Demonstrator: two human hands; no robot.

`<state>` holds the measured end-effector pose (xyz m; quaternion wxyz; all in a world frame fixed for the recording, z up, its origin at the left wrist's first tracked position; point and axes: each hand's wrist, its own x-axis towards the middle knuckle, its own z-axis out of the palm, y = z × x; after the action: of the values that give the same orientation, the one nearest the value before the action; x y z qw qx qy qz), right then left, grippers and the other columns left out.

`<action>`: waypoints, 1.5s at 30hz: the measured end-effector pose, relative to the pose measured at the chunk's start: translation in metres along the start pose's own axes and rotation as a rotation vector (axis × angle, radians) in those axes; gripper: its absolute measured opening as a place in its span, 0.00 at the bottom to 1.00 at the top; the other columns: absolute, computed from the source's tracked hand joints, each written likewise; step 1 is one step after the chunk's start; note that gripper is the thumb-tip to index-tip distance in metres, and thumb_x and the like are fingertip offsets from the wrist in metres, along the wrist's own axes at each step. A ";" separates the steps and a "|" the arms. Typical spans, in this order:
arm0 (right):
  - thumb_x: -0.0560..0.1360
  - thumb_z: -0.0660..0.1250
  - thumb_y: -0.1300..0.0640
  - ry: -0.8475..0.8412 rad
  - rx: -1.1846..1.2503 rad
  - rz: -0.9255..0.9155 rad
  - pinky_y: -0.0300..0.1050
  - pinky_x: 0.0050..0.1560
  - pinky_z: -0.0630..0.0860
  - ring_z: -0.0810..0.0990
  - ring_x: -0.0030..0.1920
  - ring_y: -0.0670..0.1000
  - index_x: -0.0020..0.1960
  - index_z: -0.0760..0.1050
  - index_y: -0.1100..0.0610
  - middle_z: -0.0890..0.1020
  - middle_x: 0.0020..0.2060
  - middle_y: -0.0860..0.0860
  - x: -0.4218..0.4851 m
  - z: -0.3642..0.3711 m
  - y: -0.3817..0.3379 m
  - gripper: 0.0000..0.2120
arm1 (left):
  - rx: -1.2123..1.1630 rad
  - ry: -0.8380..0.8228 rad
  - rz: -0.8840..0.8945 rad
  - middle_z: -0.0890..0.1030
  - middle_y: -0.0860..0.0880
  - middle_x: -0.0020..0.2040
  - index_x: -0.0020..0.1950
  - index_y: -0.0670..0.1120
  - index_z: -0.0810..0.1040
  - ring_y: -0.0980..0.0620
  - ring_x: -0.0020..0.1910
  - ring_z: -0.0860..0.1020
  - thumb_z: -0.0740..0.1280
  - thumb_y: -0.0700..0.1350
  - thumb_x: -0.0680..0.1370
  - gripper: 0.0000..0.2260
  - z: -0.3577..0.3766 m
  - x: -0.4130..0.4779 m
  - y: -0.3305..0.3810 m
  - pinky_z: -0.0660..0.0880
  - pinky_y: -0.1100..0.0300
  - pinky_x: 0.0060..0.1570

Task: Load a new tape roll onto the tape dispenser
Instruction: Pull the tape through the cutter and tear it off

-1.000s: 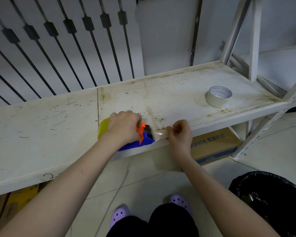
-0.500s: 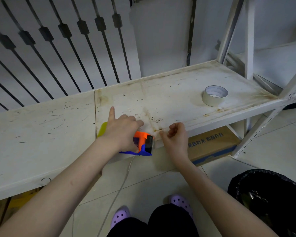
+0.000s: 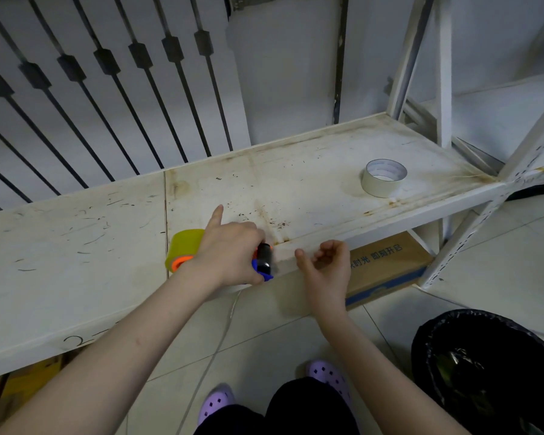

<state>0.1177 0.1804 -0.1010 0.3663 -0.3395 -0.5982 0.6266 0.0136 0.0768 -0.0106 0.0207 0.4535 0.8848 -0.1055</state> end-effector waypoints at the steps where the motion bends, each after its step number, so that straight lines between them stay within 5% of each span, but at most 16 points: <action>1: 0.69 0.73 0.62 0.017 0.024 -0.017 0.44 0.45 0.76 0.74 0.39 0.48 0.48 0.68 0.55 0.73 0.39 0.49 0.000 0.000 -0.005 0.15 | -0.030 0.013 -0.012 0.78 0.54 0.48 0.51 0.54 0.75 0.51 0.52 0.78 0.68 0.61 0.64 0.20 0.000 -0.001 -0.002 0.47 0.43 0.72; 8: 0.69 0.72 0.65 -0.060 0.089 -0.229 0.44 0.42 0.81 0.75 0.42 0.49 0.46 0.66 0.49 0.73 0.40 0.49 0.003 0.001 -0.058 0.18 | -0.308 0.175 -0.093 0.77 0.59 0.56 0.58 0.59 0.72 0.56 0.57 0.75 0.71 0.63 0.61 0.27 -0.014 -0.021 -0.016 0.53 0.46 0.72; 13: 0.70 0.71 0.63 -0.129 -0.008 -0.380 0.50 0.42 0.81 0.76 0.41 0.44 0.46 0.67 0.47 0.74 0.38 0.44 0.002 0.009 -0.096 0.17 | -0.454 0.313 -0.125 0.78 0.57 0.53 0.58 0.56 0.74 0.56 0.47 0.72 0.73 0.61 0.61 0.28 -0.018 -0.032 -0.018 0.71 0.52 0.59; 20: 0.70 0.70 0.65 -0.207 -0.112 -0.591 0.32 0.42 0.73 0.74 0.39 0.42 0.46 0.69 0.51 0.74 0.36 0.43 0.001 0.039 -0.139 0.13 | -0.641 0.436 -0.234 0.73 0.62 0.48 0.54 0.57 0.73 0.59 0.46 0.71 0.76 0.59 0.59 0.27 -0.019 -0.033 -0.022 0.67 0.67 0.40; 28: 0.71 0.70 0.64 -0.192 -0.155 -0.423 0.56 0.42 0.81 0.76 0.38 0.47 0.52 0.68 0.51 0.75 0.36 0.47 0.018 0.037 -0.132 0.16 | -0.745 0.482 -0.271 0.72 0.63 0.48 0.51 0.60 0.68 0.61 0.46 0.70 0.77 0.57 0.60 0.25 -0.014 -0.040 -0.025 0.63 0.74 0.38; 36: 0.71 0.71 0.62 -0.197 -0.087 -0.305 0.39 0.30 0.80 0.79 0.37 0.49 0.55 0.68 0.54 0.77 0.38 0.52 0.024 0.035 -0.126 0.17 | -0.811 0.505 -0.284 0.71 0.64 0.48 0.51 0.60 0.67 0.61 0.48 0.70 0.78 0.56 0.61 0.26 -0.011 -0.041 -0.027 0.63 0.74 0.39; 45: 0.70 0.73 0.61 -0.233 -0.051 -0.099 0.41 0.34 0.80 0.80 0.38 0.50 0.56 0.69 0.56 0.80 0.37 0.53 0.032 0.039 -0.101 0.19 | -0.857 0.514 -0.264 0.71 0.63 0.50 0.53 0.59 0.68 0.59 0.51 0.71 0.78 0.54 0.61 0.26 -0.009 -0.043 -0.030 0.63 0.75 0.40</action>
<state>0.0732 0.1901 0.0028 0.3161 -0.2437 -0.6685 0.6276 0.0158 0.0272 0.0091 -0.0272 0.3001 0.8747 0.3796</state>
